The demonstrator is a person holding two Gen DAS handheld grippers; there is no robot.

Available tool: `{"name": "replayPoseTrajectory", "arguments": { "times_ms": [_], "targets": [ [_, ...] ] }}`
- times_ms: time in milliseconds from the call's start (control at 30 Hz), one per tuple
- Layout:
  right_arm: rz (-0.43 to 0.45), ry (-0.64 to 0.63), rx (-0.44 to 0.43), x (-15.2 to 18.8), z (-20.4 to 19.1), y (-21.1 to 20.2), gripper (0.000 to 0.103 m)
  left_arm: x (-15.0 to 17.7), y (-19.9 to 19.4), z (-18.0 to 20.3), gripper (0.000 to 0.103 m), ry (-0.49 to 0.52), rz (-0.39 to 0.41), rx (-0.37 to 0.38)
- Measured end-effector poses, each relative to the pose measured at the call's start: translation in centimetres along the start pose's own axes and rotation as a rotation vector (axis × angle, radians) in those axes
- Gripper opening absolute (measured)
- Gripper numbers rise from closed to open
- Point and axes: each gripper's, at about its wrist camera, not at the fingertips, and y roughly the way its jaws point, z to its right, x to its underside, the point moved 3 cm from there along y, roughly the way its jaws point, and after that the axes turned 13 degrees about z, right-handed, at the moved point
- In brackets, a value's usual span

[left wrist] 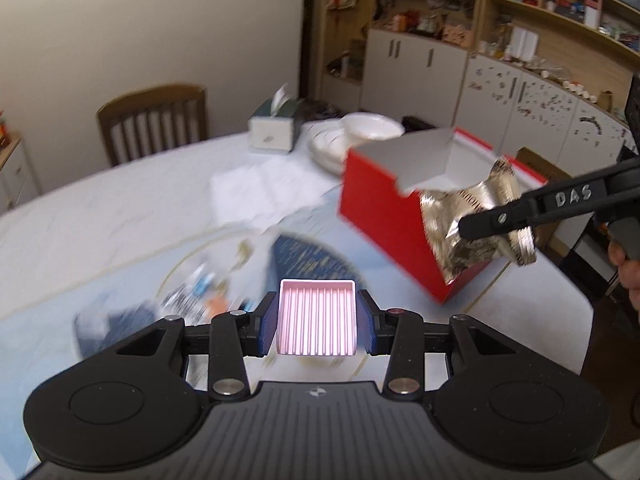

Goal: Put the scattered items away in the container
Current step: 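Carry the pink comb and silver foil bag with both tools over the red box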

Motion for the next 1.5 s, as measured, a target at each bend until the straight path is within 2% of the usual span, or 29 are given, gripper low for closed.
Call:
{"name": "replayPoseTrajectory", "arguments": {
  "times_ms": [300, 533, 967, 1500],
  "targets": [
    [0.046, 0.013, 0.038, -2.6, 5.5, -0.5, 0.041, -4.8, 4.4, 5.9, 0.039, 0.076, 0.058, 0.075],
    [0.064, 0.024, 0.074, -3.8, 9.3, -0.9, 0.041, -6.4, 7.4, 9.4, 0.039, 0.126, 0.066, 0.121],
    [0.059, 0.038, 0.141, -5.5, 15.0, 0.8, 0.041, -7.6, 13.6, 13.7, 0.039, 0.184, 0.013, 0.173],
    [0.009, 0.003, 0.16, -7.1, 18.0, 6.5, 0.041, -7.1, 21.3, 16.9, 0.039, 0.24, -0.09, 0.192]
  ]
}}
